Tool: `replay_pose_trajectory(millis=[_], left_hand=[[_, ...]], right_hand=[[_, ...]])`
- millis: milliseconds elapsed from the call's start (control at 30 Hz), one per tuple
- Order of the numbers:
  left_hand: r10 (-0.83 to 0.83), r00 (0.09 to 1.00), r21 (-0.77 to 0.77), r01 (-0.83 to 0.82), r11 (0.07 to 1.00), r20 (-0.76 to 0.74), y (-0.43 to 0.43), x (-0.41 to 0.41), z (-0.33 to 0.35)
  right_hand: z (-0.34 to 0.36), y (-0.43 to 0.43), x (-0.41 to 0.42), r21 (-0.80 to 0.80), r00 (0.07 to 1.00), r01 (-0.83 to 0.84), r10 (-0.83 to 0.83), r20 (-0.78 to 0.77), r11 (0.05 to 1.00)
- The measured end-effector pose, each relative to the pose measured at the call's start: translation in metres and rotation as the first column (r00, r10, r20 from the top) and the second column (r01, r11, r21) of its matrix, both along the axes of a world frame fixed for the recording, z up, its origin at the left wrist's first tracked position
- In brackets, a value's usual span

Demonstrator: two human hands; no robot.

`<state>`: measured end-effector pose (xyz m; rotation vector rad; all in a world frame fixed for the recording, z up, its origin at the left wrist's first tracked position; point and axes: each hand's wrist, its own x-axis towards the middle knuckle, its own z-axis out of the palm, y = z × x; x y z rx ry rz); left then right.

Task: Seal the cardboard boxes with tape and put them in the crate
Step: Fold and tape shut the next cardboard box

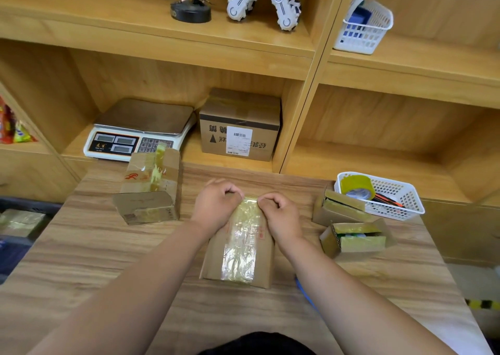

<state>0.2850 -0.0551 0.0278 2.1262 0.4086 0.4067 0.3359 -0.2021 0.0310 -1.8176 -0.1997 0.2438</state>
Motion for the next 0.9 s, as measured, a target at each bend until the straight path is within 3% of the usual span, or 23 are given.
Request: replay_pose_trajectory(millis=[133, 267, 600, 767, 900], left_hand=[[0.026, 0.996, -0.027, -0.023, 0.999, 0.09, -0.004, -0.014, 0.014], [0.012, 0.993, 0.005, -0.012, 1.0, 0.114, -0.006, -0.032, 0.018], [0.071, 0.985, 0.037, -0.078, 0.996, 0.157, -0.006, -0.087, -0.011], [0.187, 0.982, -0.083, -0.185, 0.979, 0.017, 0.008, -0.112, -0.035], [0.271, 0.956, -0.253, -0.292, 0.922, -0.116, 0.019, -0.125, -0.054]], right_hand=[[0.009, 0.0, -0.014, 0.03, 0.997, 0.015, -0.017, 0.079, 0.999], [0.009, -0.005, -0.032, -0.059, 0.96, 0.024, -0.006, 0.281, 0.998], [-0.012, 0.0, -0.086, -0.243, 0.868, 0.027, 0.098, 0.486, 0.97], [-0.019, 0.016, -0.112, -0.28, 0.873, -0.003, 0.139, 0.468, 0.96], [-0.024, 0.025, -0.117, -0.388, 0.877, -0.142, 0.298, 0.378, 0.911]])
